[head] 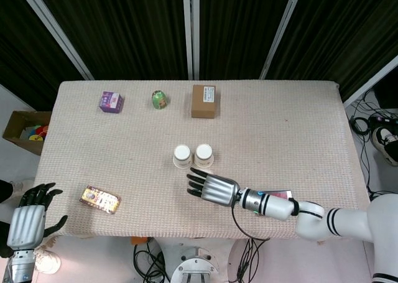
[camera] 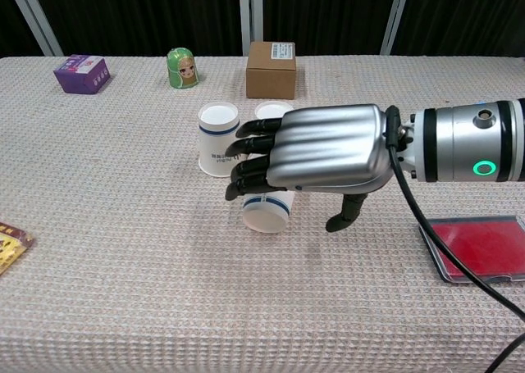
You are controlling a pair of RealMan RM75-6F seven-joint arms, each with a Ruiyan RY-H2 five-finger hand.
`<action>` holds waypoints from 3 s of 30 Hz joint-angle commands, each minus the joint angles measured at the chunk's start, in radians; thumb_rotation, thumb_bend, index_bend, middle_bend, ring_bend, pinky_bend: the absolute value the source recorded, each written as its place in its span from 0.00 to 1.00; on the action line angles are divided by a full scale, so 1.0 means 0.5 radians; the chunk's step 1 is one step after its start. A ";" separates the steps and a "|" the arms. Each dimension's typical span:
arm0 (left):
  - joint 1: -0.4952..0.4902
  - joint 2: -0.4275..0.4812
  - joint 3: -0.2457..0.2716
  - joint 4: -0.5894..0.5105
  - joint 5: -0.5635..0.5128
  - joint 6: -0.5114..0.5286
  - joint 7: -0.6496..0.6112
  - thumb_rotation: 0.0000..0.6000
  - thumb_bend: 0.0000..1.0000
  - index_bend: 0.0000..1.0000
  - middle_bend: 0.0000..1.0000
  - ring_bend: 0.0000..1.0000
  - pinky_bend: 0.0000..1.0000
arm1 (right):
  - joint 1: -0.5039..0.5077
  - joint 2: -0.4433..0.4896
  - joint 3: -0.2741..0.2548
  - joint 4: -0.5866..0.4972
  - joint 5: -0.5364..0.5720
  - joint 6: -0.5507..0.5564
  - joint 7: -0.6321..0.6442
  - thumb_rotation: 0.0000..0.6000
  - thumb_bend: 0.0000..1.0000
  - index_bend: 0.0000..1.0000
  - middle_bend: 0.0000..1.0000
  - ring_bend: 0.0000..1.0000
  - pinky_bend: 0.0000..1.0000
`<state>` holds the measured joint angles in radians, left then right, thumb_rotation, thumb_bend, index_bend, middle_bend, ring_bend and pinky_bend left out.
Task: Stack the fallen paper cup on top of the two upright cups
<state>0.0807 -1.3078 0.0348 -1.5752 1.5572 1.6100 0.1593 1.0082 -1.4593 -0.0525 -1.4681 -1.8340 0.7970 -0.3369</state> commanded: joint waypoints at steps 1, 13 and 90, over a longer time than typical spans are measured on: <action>0.003 -0.002 0.000 0.008 -0.005 -0.001 -0.009 1.00 0.19 0.31 0.19 0.14 0.17 | 0.045 -0.050 -0.033 0.094 -0.081 0.028 0.029 1.00 0.03 0.15 0.18 0.00 0.00; 0.014 -0.012 -0.004 0.040 -0.010 0.003 -0.059 1.00 0.19 0.31 0.19 0.14 0.17 | 0.076 -0.254 -0.074 0.432 -0.202 0.215 0.221 1.00 0.21 0.36 0.31 0.01 0.00; 0.055 -0.076 -0.003 0.219 -0.039 -0.014 -0.242 1.00 0.19 0.30 0.19 0.14 0.17 | -0.311 -0.475 0.967 0.000 1.820 -0.097 1.566 1.00 0.26 0.36 0.30 0.06 0.00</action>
<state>0.1080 -1.3459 0.0334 -1.4655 1.5378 1.6031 0.0381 0.8536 -1.6966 0.4301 -1.4695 -0.9231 0.7511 0.4440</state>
